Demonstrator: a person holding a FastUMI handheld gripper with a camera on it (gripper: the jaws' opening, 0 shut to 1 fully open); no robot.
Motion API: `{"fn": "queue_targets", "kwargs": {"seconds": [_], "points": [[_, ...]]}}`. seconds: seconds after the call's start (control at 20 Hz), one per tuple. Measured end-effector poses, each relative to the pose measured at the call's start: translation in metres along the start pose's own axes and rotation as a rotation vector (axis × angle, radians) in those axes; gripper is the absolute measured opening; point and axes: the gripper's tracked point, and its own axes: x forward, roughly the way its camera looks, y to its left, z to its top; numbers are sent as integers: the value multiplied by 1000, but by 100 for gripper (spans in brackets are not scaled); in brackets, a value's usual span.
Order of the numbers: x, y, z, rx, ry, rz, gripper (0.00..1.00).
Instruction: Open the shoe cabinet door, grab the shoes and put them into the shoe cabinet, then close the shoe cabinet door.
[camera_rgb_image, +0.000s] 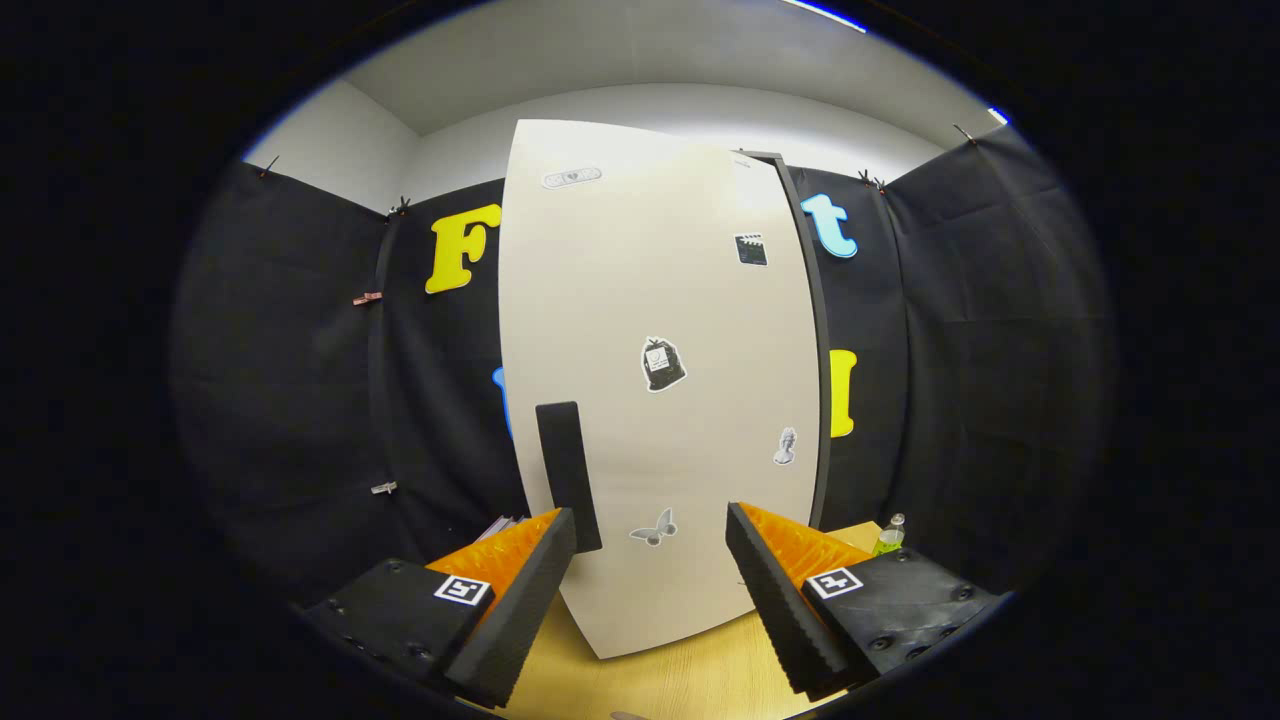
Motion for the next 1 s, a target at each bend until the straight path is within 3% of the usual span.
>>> {"fn": "queue_targets", "kwargs": {"seconds": [1.0], "points": [[-16, 6, 5, -52, -27, 23, 98]]}}
